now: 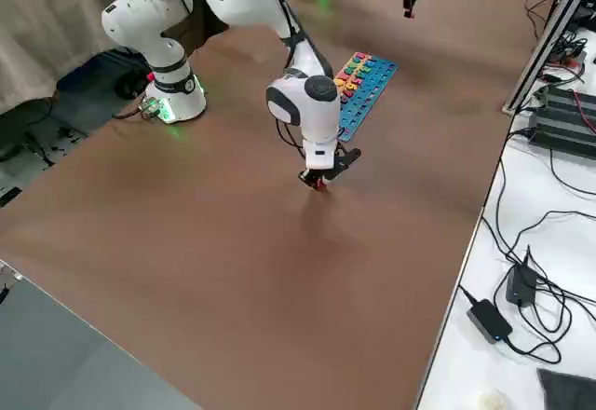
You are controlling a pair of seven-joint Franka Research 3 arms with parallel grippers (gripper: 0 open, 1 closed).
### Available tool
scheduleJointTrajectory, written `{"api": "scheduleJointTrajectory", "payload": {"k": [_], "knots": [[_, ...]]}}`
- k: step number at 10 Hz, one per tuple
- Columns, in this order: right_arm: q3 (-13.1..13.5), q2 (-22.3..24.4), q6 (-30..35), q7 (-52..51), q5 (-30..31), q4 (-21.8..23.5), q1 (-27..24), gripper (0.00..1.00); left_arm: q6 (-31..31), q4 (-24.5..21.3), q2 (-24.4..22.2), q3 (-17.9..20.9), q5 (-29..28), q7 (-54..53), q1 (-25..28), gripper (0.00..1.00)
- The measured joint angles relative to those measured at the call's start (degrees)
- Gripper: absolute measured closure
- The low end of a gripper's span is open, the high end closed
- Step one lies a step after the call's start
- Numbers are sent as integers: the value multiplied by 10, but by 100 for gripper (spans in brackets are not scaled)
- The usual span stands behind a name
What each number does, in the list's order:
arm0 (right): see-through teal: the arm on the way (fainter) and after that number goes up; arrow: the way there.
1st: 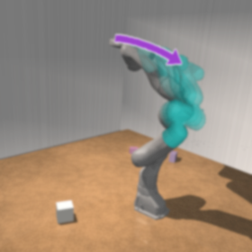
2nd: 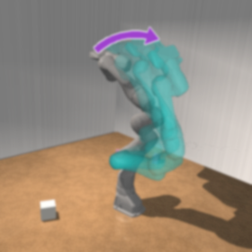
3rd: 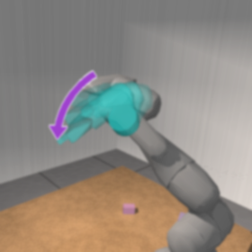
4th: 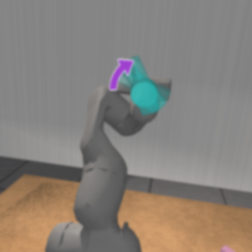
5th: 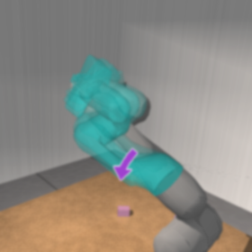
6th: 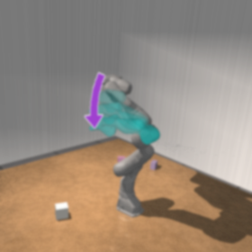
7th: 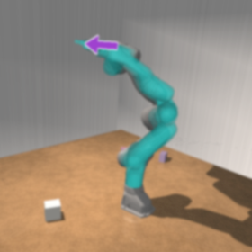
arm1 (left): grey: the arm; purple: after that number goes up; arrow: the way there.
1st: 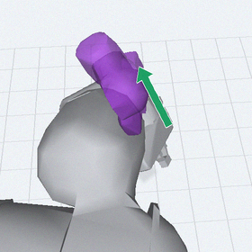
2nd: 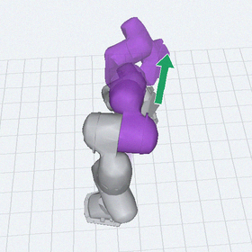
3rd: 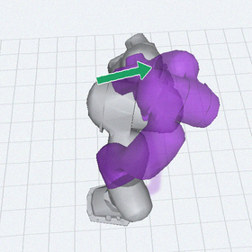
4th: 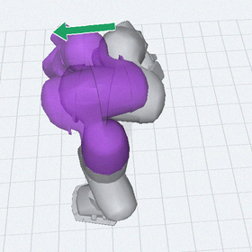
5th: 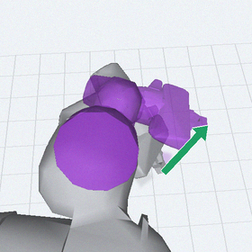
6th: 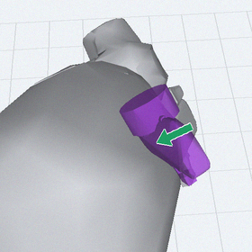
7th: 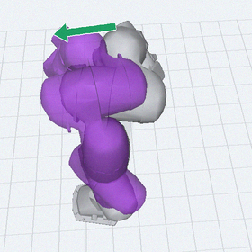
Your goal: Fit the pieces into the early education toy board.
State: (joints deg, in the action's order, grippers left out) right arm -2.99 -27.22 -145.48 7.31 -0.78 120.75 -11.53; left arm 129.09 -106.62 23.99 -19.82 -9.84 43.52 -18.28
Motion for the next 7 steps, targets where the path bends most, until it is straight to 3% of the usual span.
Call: {"api": "scheduleJointTrajectory", "payload": {"k": [4, 7], "knots": [[-7, 9, 48, 0, 0, -4, 4, 65, 0, -10, 2, -27, 0, 19, -12, 86], [-11, 30, 67, 16, 0, -4, 42, 64, 18, 2, 27, -27, 0, 46, -36, 86]]}}
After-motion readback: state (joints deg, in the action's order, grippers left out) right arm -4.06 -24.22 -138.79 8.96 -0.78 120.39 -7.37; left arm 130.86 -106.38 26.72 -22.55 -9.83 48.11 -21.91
